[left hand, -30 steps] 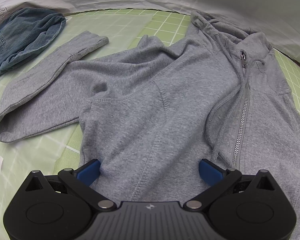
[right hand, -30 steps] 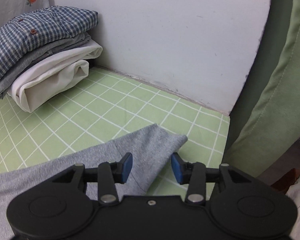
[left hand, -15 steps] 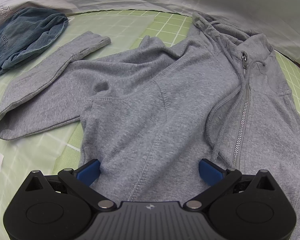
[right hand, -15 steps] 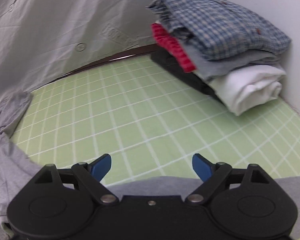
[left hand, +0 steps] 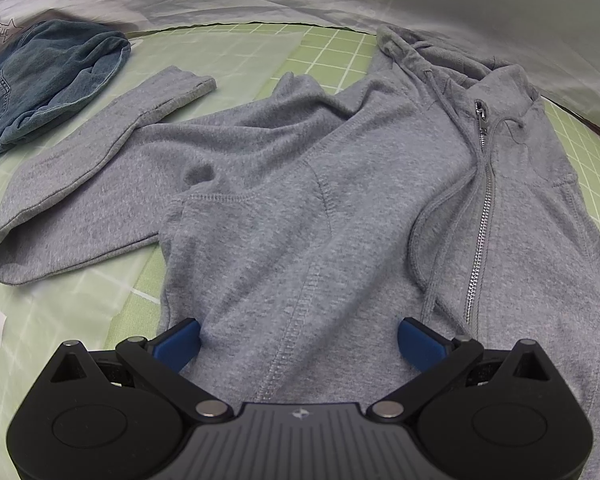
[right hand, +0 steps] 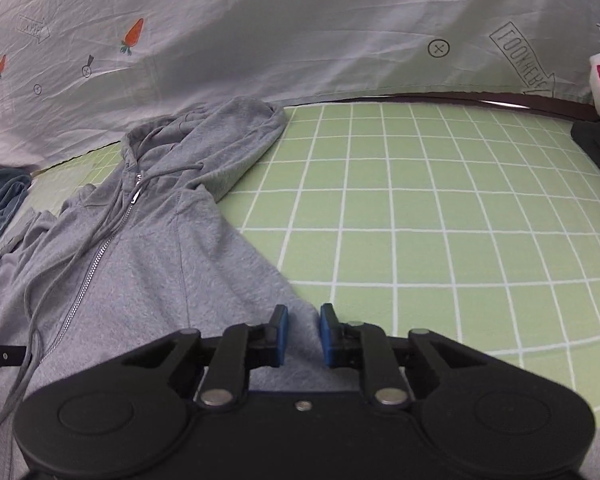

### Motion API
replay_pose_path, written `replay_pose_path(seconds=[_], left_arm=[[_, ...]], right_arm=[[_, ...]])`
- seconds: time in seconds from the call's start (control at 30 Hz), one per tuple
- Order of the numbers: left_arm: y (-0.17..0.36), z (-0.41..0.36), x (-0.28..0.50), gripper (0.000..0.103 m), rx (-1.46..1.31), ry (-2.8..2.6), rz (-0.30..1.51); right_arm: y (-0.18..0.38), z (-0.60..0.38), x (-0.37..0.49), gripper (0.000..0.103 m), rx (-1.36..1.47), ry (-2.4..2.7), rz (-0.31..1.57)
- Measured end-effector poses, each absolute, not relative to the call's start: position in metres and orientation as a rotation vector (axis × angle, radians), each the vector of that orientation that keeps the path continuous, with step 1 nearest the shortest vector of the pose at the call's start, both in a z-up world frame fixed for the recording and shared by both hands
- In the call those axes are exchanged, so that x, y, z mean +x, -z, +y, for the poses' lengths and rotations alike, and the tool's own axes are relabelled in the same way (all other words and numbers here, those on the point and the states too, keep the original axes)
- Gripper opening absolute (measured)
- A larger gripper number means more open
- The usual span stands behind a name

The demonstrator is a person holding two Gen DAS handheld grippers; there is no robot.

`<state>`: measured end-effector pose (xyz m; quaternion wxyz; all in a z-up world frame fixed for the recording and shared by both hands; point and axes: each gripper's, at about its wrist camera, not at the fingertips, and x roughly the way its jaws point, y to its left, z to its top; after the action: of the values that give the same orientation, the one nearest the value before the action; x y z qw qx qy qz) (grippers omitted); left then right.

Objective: Fold clothes
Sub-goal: 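Open the right gripper and withdraw it back over the hoodie body, then move the left gripper to the other sleeve cuff and grasp it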

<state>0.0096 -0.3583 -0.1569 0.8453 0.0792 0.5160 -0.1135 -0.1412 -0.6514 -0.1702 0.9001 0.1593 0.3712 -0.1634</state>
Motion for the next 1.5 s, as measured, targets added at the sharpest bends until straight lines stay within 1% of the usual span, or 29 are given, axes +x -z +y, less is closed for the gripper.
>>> replay_pose_path(seconds=[0.33,0.4,0.43,0.47,0.53,0.57,0.63,0.7,0.77,0.83,0.9,0.93,0.97,1.0,1.03,1.13,1.27,1.5], left_arm=[[0.157,-0.358,0.009,0.103,0.17,0.244,1.087],[0.157,-0.358,0.009,0.103,0.17,0.244,1.086],[0.157,-0.358,0.009,0.103,0.17,0.244,1.086],[0.157,-0.358,0.009,0.103,0.169,0.244,1.085],[0.157,-0.358,0.009,0.103,0.168,0.243,1.084],[0.157,-0.358,0.009,0.103,0.168,0.242,1.083],[0.157,-0.358,0.009,0.103,0.165,0.239,1.081],[0.157,-0.358,0.009,0.103,0.162,0.236,1.076],[0.157,-0.358,0.008,0.103,0.159,0.232,1.072],[0.157,-0.358,0.009,0.103,0.16,0.235,1.074],[0.157,-0.357,0.008,0.103,0.161,0.242,1.078],[0.155,-0.355,0.007,0.103,0.155,0.247,1.077],[0.152,-0.352,0.003,0.103,0.14,0.253,1.07],[0.149,-0.348,0.0,0.103,0.124,0.26,1.064],[0.145,-0.345,-0.003,0.103,0.108,0.266,1.058],[0.131,-0.329,-0.019,0.103,0.082,0.278,1.009],[0.11,-0.294,-0.039,0.103,0.072,0.262,0.95],[0.089,-0.217,-0.045,0.103,0.085,0.182,0.908]], right_arm=[[0.174,-0.675,-0.11,0.002,0.263,0.408,0.756],[0.175,-0.677,-0.106,0.004,0.262,0.43,0.748],[0.173,-0.679,-0.106,0.011,0.263,0.444,0.751],[0.171,-0.68,-0.109,0.023,0.267,0.461,0.746],[0.164,-0.682,-0.122,0.033,0.28,0.501,0.719],[0.161,-0.683,-0.129,0.043,0.287,0.521,0.706],[0.155,-0.682,-0.15,0.052,0.321,0.562,0.68],[0.153,-0.679,-0.174,0.059,0.373,0.595,0.667],[0.155,-0.674,-0.2,0.072,0.426,0.641,0.671],[0.161,-0.669,-0.224,0.079,0.464,0.697,0.688],[0.167,-0.663,-0.245,0.083,0.483,0.739,0.708],[0.17,-0.66,-0.254,0.087,0.485,0.761,0.724],[0.173,-0.658,-0.26,0.095,0.477,0.787,0.746],[0.175,-0.656,-0.265,0.1,0.464,0.808,0.765],[0.176,-0.654,-0.269,0.102,0.457,0.82,0.778],[0.174,-0.648,-0.285,0.102,0.462,0.834,0.793],[0.162,-0.628,-0.294,0.103,0.462,0.816,0.765],[0.149,-0.562,-0.27,0.103,0.405,0.689,0.776]])
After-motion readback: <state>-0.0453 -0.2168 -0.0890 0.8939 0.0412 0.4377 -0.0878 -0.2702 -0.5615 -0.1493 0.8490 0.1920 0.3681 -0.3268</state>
